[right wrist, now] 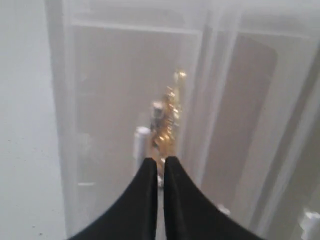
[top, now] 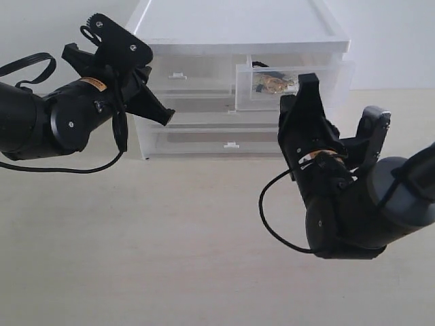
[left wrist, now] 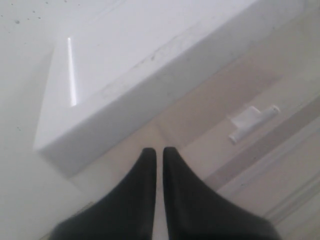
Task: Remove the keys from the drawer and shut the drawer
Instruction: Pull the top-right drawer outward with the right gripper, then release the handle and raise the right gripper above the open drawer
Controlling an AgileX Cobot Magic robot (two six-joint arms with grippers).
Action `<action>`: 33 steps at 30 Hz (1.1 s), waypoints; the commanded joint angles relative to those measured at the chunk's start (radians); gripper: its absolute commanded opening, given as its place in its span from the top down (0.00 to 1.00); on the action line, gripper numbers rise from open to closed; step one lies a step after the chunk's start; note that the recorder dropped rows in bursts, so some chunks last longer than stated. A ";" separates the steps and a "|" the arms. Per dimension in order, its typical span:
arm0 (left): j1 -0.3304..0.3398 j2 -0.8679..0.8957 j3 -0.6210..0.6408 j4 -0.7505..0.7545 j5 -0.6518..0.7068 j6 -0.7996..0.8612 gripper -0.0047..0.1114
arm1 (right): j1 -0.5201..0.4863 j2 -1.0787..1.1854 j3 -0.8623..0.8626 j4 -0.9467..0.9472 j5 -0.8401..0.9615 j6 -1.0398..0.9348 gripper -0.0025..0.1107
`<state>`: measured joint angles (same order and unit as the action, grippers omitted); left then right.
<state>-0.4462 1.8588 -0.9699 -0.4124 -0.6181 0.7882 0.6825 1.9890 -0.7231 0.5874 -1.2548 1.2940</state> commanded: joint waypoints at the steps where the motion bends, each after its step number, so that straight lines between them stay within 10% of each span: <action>1: 0.005 0.004 -0.008 -0.017 -0.032 -0.011 0.92 | 0.032 -0.006 0.016 0.005 0.034 0.005 0.98; 14: 0.005 0.004 -0.008 -0.017 -0.002 -0.011 0.92 | 0.035 -0.336 0.112 -0.291 0.070 -0.610 0.98; 26: 0.005 0.004 -0.008 -0.017 0.013 -0.011 0.92 | -0.115 -0.668 -0.100 -0.540 1.318 -1.382 0.98; 33: 0.005 0.004 -0.008 -0.017 0.015 -0.011 0.92 | -0.190 -0.629 -0.337 -0.737 1.731 -1.716 0.98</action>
<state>-0.4462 1.8588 -0.9699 -0.4124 -0.5905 0.7882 0.5176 1.3477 -0.9803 -0.0481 0.3429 -0.3055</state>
